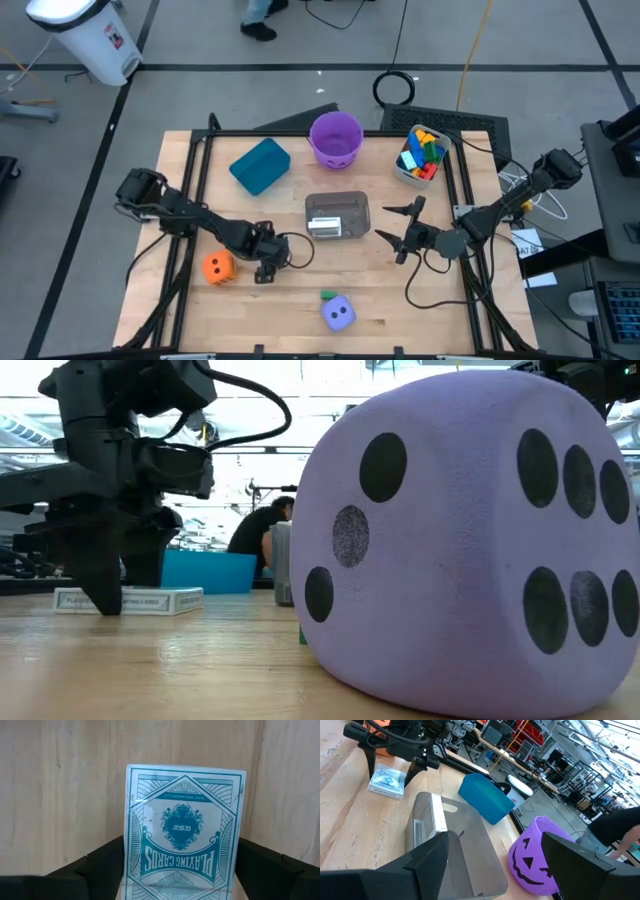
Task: Pick & Place Toys
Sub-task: Put the blue deck of cards into the transparent black bin
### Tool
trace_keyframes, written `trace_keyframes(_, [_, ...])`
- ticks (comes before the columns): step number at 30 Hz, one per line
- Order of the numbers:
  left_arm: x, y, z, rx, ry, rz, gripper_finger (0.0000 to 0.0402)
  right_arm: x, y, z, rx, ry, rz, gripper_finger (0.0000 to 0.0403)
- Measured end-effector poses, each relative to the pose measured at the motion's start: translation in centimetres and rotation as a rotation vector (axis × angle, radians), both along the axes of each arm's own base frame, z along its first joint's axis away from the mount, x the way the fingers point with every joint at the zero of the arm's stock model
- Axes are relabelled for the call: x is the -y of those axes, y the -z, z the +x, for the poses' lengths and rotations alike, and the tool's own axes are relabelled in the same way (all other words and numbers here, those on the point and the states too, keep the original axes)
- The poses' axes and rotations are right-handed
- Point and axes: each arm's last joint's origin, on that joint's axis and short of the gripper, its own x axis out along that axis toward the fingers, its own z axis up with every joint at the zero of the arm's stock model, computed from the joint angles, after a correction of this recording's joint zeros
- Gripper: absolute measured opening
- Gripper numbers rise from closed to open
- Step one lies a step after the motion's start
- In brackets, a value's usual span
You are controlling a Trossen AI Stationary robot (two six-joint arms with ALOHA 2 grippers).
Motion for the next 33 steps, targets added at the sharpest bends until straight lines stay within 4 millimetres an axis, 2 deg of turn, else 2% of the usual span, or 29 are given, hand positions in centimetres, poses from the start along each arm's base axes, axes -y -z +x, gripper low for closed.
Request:
trace_keyframes(3, [0.3,-0.9,0.9,0.026,-0.05,-0.036,0.0312,0.0,0.0,0.0,0.0,0.0,0.0,0.029])
trace_keyframes(6, [0.8,-2.1,2.1,0.057,-0.063,-0.089,0.0312,0.0,0.0,0.0,0.002,0.0,0.002,0.029])
trace_keyframes(14, [2.5,-7.0,4.9,0.206,0.065,-0.095,0.0312,0.0,0.0,0.0,0.008,0.001,0.013,0.029])
trace_keyframes(17, [2.6,-9.5,5.9,0.282,0.099,-0.013,0.0312,0.0,0.0,0.0,0.007,0.001,0.012,0.029])
trace_keyframes(22, [0.7,-13.2,7.8,0.413,0.098,0.244,0.0312,0.0,0.0,0.0,0.008,0.001,0.012,0.029])
trace_keyframes(25, [-1.1,-14.3,8.8,0.469,0.083,0.322,0.0312,0.0,0.0,0.0,0.007,0.001,0.011,0.029])
trace_keyframes(28, [-3.3,-14.4,9.6,0.492,0.042,0.323,0.0322,0.0,0.0,0.0,0.007,0.001,0.01,0.029])
trace_keyframes(33, [-6.5,-13.2,10.0,0.502,-0.026,0.283,0.0351,0.0,0.0,0.0,0.003,0.001,0.008,0.029])
